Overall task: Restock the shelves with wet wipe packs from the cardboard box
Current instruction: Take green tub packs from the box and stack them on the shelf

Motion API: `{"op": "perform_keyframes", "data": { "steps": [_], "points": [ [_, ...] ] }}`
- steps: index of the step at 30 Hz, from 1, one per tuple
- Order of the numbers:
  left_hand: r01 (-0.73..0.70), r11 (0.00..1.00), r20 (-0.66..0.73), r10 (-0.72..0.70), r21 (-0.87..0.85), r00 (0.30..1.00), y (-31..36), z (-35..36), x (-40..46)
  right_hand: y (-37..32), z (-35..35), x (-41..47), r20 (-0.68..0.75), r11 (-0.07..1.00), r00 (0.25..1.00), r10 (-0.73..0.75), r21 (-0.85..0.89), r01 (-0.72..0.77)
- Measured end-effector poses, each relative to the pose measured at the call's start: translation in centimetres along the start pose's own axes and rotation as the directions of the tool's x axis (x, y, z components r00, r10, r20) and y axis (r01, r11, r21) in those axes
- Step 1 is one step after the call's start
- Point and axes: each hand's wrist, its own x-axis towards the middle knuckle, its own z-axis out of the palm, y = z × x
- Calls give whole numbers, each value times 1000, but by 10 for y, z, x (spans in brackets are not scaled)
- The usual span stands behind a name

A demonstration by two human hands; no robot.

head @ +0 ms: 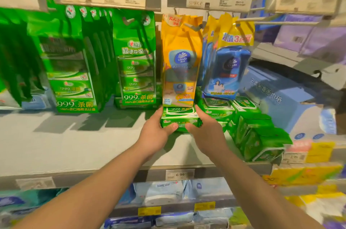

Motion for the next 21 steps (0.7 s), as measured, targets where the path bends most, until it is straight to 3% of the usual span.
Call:
{"op": "perform_keyframes", "data": {
  "steps": [7, 10, 17, 21],
  "points": [
    [16, 985, -31, -10, 174, 999, -19, 6, 31, 13, 12, 18, -105, 979, 987, -124, -175, 104],
    [23, 984, -90, -7, 177, 996, -17, 7, 24, 17, 13, 20, -146, 975, 980, -135, -198, 105],
    [44, 952, -72, -23, 302, 997, -9, 16, 38, 21, 10, 37, -152, 964, 972, -178, -225, 141],
    [84, 957, -91, -61, 276, 994, -5, 20, 39, 26, 8, 38, -215, 960, 948, -235, -206, 191]
  ]
}}
